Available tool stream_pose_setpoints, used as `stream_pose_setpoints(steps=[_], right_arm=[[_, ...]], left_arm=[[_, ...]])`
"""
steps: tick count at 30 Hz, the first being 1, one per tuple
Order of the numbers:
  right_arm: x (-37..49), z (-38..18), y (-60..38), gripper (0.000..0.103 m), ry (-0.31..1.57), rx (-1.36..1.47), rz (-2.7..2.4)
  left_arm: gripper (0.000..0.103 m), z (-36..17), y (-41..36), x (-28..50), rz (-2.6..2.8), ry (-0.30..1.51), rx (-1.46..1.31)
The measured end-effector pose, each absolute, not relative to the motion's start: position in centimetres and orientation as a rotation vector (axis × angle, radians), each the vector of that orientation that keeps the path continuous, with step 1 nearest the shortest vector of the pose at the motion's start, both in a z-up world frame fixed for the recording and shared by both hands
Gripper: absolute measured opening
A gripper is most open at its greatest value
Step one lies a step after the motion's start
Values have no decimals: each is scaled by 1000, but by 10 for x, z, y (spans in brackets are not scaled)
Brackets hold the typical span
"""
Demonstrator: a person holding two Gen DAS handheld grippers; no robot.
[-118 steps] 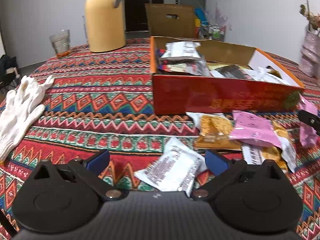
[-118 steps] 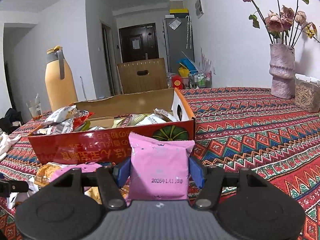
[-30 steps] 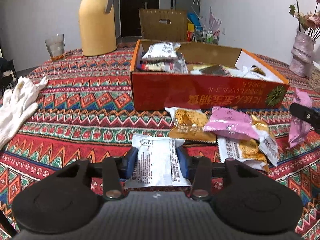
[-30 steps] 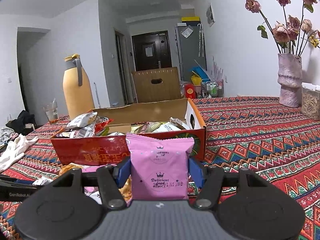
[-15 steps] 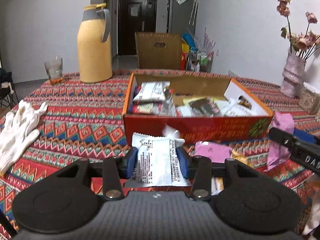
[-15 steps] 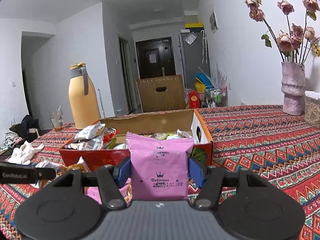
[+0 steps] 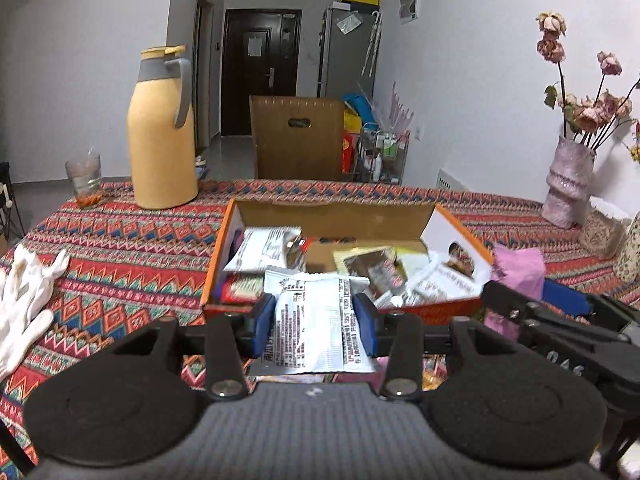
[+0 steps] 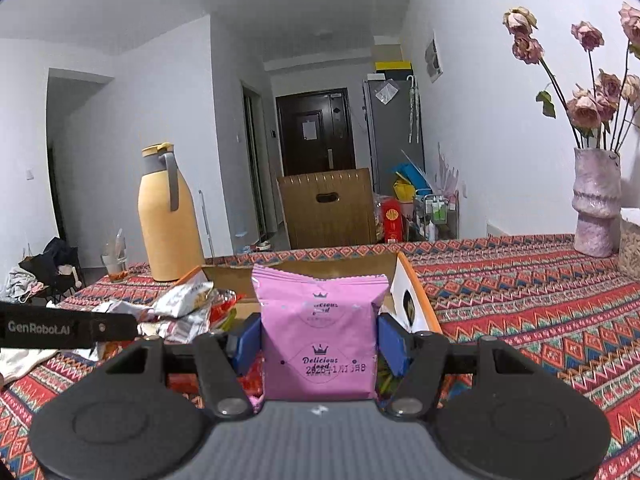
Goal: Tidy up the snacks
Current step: 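Carry the white and pink packets over the box and open both grippers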
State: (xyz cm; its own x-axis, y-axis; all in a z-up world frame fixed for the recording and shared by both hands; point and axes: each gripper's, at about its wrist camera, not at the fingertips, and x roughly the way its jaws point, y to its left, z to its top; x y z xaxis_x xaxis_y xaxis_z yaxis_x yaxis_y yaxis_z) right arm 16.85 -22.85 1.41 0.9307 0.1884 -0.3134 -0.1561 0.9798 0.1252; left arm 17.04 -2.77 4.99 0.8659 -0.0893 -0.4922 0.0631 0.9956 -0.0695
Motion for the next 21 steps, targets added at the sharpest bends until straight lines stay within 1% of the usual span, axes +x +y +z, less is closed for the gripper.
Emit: stream_pose_setpoints(steps=[12,21], right_arm=[[215,29,-224,61,305,99,167],[256,24,-226,61,313,129,148]], left_arm=[[44,70,-35,211,-73,475,-88],[44,70,-43,244,-62,459,-114]])
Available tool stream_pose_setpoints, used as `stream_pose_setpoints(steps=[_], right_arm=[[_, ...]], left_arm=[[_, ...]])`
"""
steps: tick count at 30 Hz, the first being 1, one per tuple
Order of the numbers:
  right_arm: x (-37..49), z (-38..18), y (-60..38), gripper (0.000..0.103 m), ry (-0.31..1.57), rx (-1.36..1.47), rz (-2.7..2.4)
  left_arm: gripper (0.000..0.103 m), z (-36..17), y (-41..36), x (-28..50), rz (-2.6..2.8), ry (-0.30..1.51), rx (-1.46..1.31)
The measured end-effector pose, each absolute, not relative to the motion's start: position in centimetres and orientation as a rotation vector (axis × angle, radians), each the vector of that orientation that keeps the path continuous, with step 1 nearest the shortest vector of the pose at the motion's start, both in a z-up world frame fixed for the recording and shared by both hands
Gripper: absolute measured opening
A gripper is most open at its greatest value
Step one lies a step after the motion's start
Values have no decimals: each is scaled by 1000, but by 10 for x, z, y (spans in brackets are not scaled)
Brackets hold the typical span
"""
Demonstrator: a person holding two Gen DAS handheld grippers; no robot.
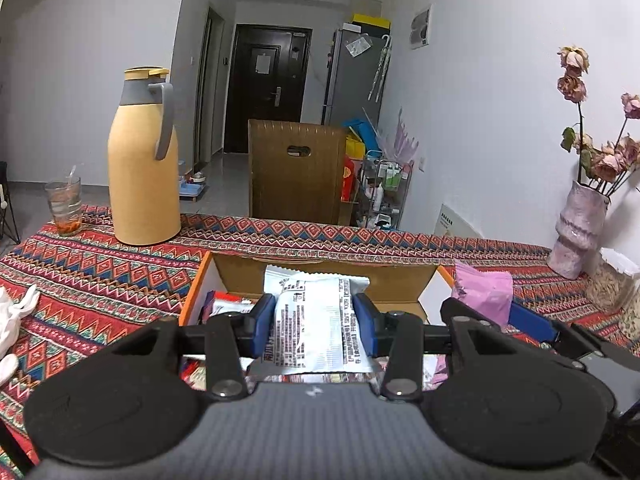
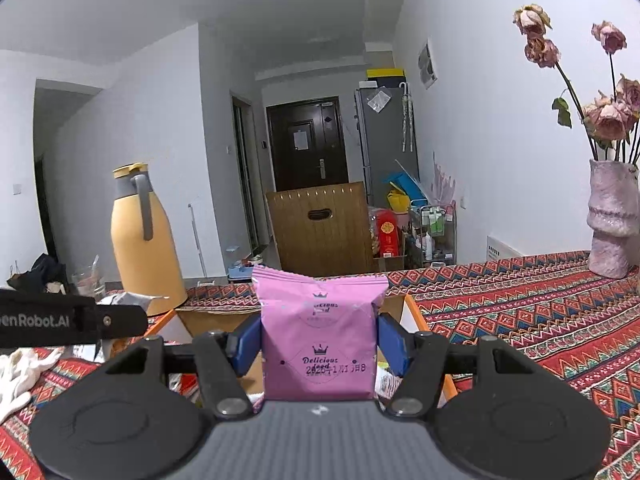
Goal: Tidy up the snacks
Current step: 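Carry the white and pink packets over the box and open both grippers, then withdraw both tools from the box toward the snack pile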
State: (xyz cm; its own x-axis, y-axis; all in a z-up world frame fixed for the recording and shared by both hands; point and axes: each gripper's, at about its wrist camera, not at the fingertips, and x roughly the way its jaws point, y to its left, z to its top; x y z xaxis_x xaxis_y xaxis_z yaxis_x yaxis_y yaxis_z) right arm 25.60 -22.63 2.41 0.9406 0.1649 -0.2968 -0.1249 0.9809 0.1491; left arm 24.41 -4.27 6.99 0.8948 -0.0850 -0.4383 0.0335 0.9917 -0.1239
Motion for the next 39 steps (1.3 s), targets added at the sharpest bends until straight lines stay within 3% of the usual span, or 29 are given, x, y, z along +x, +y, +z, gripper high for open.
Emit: stream_pose_setpoints(steps=[19,20,21,23,24,28,39], right_arm=[[294,-11,-219,61,392,123,146],[294,-12,-219,63,396,123,142],[295,-12,-219,72,400,121,132],[293,-12,-222,90,397,127,111],[292,-13,-225,95,396,133,105],[288,-12,-233,103,394,164,91],[272,-7,-233,103,404,151,84]], left_arm=[[45,27,-44,280,-37,490,-114],[49,27,-43,279,-30,486,-108],[52,26,-44,278,-26,479,-103],[73,27,-42,275,-16,466,-106],[78,27,-41,273,-9,456,-109],[103,33,-37,266,15,420,-123],[103,40,-34,260,25,417,-134]])
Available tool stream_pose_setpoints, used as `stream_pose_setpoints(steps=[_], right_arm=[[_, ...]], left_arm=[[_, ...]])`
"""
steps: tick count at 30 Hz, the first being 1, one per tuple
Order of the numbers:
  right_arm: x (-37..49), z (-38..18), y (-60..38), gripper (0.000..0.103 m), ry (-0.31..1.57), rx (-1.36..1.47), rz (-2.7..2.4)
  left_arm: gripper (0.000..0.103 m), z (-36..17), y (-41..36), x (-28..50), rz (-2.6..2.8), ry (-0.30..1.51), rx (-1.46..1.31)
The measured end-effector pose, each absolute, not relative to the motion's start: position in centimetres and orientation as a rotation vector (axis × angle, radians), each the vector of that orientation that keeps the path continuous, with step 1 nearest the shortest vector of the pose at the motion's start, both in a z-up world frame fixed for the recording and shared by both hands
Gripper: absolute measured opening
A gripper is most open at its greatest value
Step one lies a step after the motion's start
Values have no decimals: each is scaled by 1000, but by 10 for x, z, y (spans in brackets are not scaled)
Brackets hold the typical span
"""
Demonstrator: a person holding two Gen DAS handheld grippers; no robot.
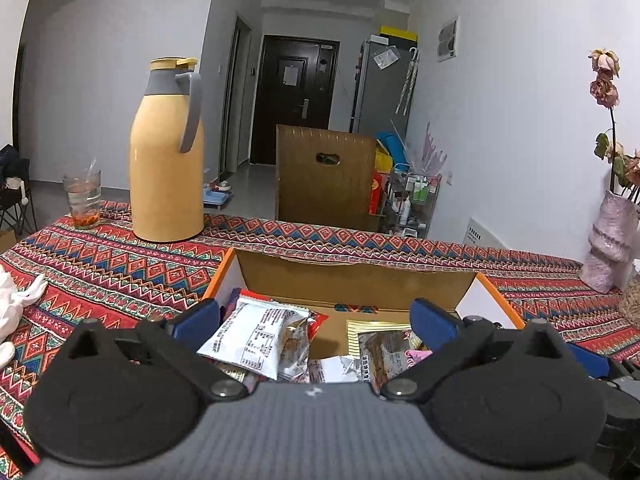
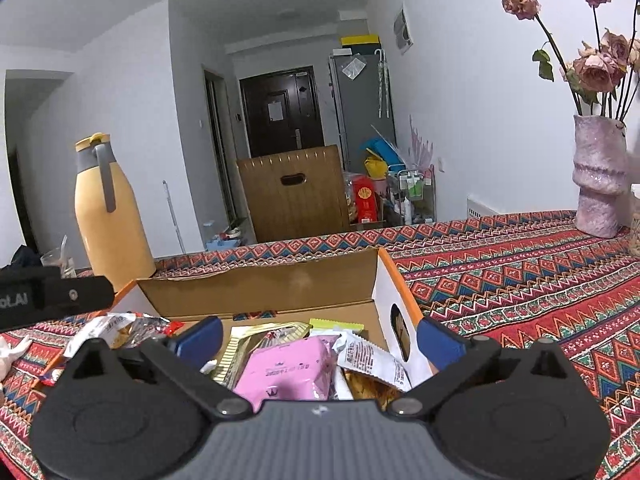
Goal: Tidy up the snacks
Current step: 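Withdraw both tools from the box toward the snack pile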
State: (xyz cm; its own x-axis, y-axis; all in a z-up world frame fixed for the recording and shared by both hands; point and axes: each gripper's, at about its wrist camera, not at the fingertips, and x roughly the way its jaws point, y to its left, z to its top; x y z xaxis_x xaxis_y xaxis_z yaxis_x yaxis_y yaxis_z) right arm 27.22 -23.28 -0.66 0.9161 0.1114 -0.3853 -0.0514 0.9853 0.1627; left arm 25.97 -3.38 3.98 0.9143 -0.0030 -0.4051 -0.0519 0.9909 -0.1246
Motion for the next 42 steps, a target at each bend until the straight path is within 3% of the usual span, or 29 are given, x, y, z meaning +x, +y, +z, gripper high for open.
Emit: stream_pose_setpoints(steps=[23,42], right_arm=[[226,30,-239,103,358,153,117],[174,-21,-215,103,564,85,167]], left_arm=[[103,77,-23,214,26,369,-106],[103,18,22,171,20,568,-62]])
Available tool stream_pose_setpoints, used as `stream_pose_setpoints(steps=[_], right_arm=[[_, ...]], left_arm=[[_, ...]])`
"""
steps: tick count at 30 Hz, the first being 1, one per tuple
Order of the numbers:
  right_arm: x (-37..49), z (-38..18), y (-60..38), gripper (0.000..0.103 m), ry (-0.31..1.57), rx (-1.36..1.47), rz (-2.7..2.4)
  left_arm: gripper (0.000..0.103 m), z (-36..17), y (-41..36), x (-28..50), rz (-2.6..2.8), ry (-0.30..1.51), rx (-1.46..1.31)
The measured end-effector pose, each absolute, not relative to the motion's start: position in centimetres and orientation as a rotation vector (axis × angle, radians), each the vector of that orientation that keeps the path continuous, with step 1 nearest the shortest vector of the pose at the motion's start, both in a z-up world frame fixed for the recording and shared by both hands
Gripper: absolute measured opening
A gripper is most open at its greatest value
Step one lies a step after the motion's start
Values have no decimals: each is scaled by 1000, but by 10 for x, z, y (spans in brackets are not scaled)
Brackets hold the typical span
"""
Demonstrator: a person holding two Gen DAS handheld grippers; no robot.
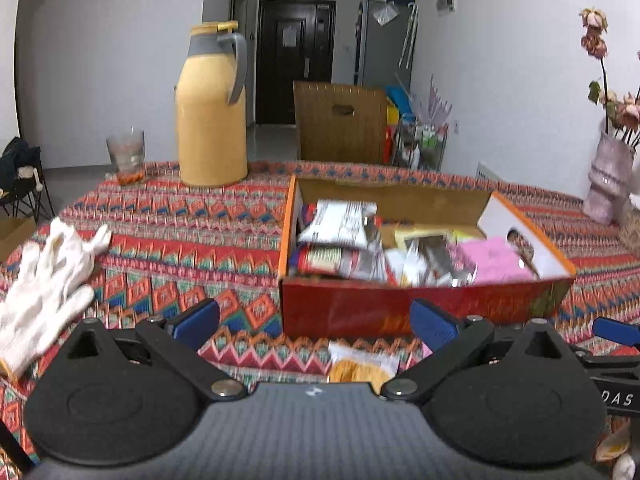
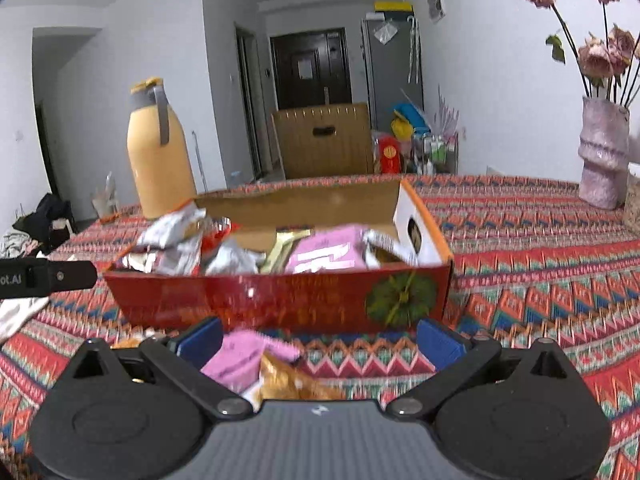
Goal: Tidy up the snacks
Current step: 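Withdraw both tools from the box toward the snack pile, then grasp the pumpkin-seed oat crisp packet with the right gripper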
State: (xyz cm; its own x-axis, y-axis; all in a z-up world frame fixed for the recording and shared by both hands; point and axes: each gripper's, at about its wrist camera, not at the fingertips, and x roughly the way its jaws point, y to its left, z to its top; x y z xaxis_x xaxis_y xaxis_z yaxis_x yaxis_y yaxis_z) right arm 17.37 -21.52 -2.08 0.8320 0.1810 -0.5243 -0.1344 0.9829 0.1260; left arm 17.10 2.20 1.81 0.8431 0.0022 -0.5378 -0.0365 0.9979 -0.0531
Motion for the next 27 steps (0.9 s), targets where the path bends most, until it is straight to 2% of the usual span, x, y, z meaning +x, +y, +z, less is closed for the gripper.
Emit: stream_pose_setpoints(steps=[10,27], right_arm=[[159,-42,-214,103,642,86,139],[184,-46,-204,103,688,76,99]], left_arm=[[103,-17,20,161,0,621,-63],[103,-25,27,160,-10,603,-108]])
